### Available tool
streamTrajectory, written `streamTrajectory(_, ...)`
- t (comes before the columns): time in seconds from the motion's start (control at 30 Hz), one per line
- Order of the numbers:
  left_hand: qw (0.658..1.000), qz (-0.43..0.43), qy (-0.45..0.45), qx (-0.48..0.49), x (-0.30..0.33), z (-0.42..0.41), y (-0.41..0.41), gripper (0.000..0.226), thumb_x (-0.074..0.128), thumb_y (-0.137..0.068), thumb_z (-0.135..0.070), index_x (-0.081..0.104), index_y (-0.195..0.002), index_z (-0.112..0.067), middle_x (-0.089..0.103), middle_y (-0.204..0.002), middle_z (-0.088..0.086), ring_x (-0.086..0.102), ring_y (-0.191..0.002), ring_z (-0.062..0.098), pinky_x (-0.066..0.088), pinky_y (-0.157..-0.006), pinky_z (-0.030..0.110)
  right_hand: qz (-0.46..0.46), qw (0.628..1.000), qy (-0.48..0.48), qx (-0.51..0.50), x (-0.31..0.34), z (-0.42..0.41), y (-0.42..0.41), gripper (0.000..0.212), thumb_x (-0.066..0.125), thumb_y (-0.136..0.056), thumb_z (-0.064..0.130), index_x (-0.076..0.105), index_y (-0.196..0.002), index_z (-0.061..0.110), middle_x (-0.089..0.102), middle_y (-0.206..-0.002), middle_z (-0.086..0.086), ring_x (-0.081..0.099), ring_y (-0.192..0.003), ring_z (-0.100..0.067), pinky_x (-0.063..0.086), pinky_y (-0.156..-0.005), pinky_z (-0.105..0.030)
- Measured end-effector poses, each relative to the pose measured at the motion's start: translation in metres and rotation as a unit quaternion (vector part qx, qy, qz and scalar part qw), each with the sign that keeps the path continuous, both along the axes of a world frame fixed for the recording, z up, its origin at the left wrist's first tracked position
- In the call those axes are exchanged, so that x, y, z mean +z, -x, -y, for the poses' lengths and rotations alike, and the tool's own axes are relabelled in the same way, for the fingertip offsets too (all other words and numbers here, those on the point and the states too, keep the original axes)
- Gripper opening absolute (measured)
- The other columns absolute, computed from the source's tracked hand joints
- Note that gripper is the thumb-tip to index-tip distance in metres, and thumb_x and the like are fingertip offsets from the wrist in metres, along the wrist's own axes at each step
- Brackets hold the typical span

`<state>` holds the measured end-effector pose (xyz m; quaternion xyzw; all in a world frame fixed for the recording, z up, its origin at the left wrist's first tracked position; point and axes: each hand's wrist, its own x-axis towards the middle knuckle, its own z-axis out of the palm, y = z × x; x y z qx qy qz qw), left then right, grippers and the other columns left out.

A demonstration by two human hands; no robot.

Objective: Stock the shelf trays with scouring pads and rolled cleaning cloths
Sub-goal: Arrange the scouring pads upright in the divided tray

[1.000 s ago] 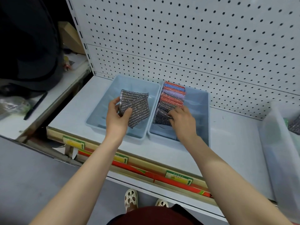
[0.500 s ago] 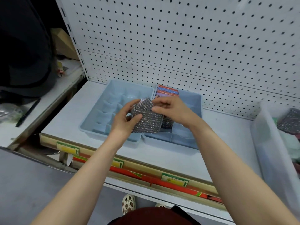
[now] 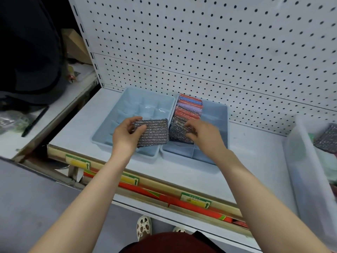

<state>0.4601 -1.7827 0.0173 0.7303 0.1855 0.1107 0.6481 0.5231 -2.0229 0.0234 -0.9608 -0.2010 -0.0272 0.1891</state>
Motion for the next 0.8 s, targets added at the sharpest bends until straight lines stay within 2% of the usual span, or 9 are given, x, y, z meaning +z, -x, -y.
streamTrajectory(0.13, 1.0, 0.007, -0.005, -0.001, 0.0, -0.001, 0.004, 0.021, 0.068, -0.088, -0.01, 0.065, -0.104, -0.024, 0.07, -0.095, 0.002, 0.066, -0.085, 0.012, 0.052, -0.07, 0.02, 0.104, 0.994, 0.025, -0.001, -0.009, -0.012, -0.005, 0.025, 0.071, -0.086, 0.019, 0.068, -0.111, 0.016, 0.071, -0.104, -0.003, 0.062, -0.098, -0.028, 0.049, -0.071, -0.036)
streamTrajectory(0.3, 1.0, 0.012, -0.009, -0.013, -0.001, -0.001, 0.009, 0.021, 0.068, -0.089, -0.011, 0.064, -0.096, -0.03, 0.071, -0.099, 0.007, 0.067, -0.09, 0.018, 0.053, -0.075, 0.029, 0.108, 0.988, 0.107, 0.026, -0.038, -0.019, -0.004, 0.021, 0.078, -0.07, 0.003, 0.07, -0.087, 0.012, 0.067, -0.078, -0.004, 0.06, -0.08, -0.027, 0.042, -0.047, -0.03)
streamTrajectory(0.4, 1.0, 0.012, -0.016, -0.024, 0.002, 0.001, 0.009, 0.022, 0.068, -0.088, -0.009, 0.064, -0.096, -0.03, 0.071, -0.097, 0.006, 0.067, -0.088, 0.018, 0.054, -0.077, 0.032, 0.099, 0.988, 0.12, 0.016, -0.036, -0.022, -0.006, 0.015, 0.072, -0.082, 0.014, 0.069, -0.097, 0.015, 0.069, -0.089, -0.001, 0.056, -0.093, -0.024, 0.041, -0.054, -0.031)
streamTrajectory(0.43, 0.999, 0.012, -0.015, -0.028, 0.003, 0.002, 0.009, 0.023, 0.068, -0.088, -0.009, 0.064, -0.096, -0.03, 0.071, -0.096, 0.005, 0.067, -0.088, 0.018, 0.055, -0.078, 0.033, 0.083, 0.992, 0.097, 0.011, -0.032, -0.023, -0.007, 0.016, 0.067, -0.088, 0.023, 0.069, -0.102, 0.018, 0.069, -0.094, 0.0, 0.056, -0.097, -0.024, 0.042, -0.06, -0.031)
streamTrajectory(0.5, 0.999, 0.012, -0.008, -0.039, 0.005, 0.004, 0.008, 0.024, 0.068, -0.088, -0.008, 0.065, -0.095, -0.031, 0.071, -0.095, 0.003, 0.067, -0.087, 0.017, 0.055, -0.079, 0.033, 0.063, 0.997, -0.031, -0.019, -0.016, -0.025, -0.002, 0.02, 0.059, -0.094, 0.039, 0.068, -0.103, 0.025, 0.069, -0.091, 0.007, 0.059, -0.09, -0.017, 0.044, -0.063, -0.028)
streamTrajectory(0.6, 0.998, 0.017, -0.009, -0.066, 0.008, 0.012, 0.003, 0.024, 0.068, -0.088, -0.007, 0.065, -0.097, -0.029, 0.071, -0.096, 0.002, 0.067, -0.088, 0.015, 0.056, -0.078, 0.03, -0.079, 0.968, -0.237, -0.004, 0.017, -0.031, 0.005, 0.022, 0.056, -0.095, 0.044, 0.069, -0.106, 0.029, 0.069, -0.093, 0.017, 0.061, -0.083, 0.0, 0.048, -0.071, -0.018)
streamTrajectory(0.67, 0.997, 0.018, -0.004, -0.079, 0.009, 0.019, -0.003, 0.024, 0.067, -0.088, -0.005, 0.064, -0.099, -0.025, 0.071, -0.096, 0.002, 0.067, -0.086, 0.015, 0.056, -0.076, 0.028, -0.159, 0.956, -0.243, 0.047, 0.027, -0.032, 0.007, 0.018, 0.067, -0.09, 0.037, 0.07, -0.104, 0.026, 0.07, -0.094, 0.014, 0.062, -0.085, 0.001, 0.049, -0.075, -0.017)
streamTrajectory(0.73, 0.996, 0.015, -0.001, -0.091, 0.009, 0.027, -0.008, 0.025, 0.068, -0.087, -0.003, 0.063, -0.102, -0.022, 0.07, -0.095, 0.001, 0.066, -0.084, 0.01, 0.056, -0.072, 0.023, -0.164, 0.962, -0.215, 0.049, 0.027, -0.027, 0.006, 0.016, 0.075, -0.085, 0.028, 0.072, -0.099, 0.022, 0.069, -0.085, 0.013, 0.06, -0.076, -0.003, 0.046, -0.07, -0.024)
streamTrajectory(0.8, 0.995, 0.016, -0.022, -0.095, 0.005, 0.034, -0.012, 0.029, 0.069, -0.086, -0.003, 0.062, -0.105, -0.024, 0.07, -0.095, -0.003, 0.065, -0.084, 0.004, 0.054, -0.074, 0.017, -0.135, 0.968, -0.211, 0.0, 0.025, -0.017, 0.005, 0.016, 0.076, -0.083, 0.025, 0.072, -0.099, 0.021, 0.064, -0.08, 0.015, 0.055, -0.07, -0.004, 0.043, -0.068, -0.026)
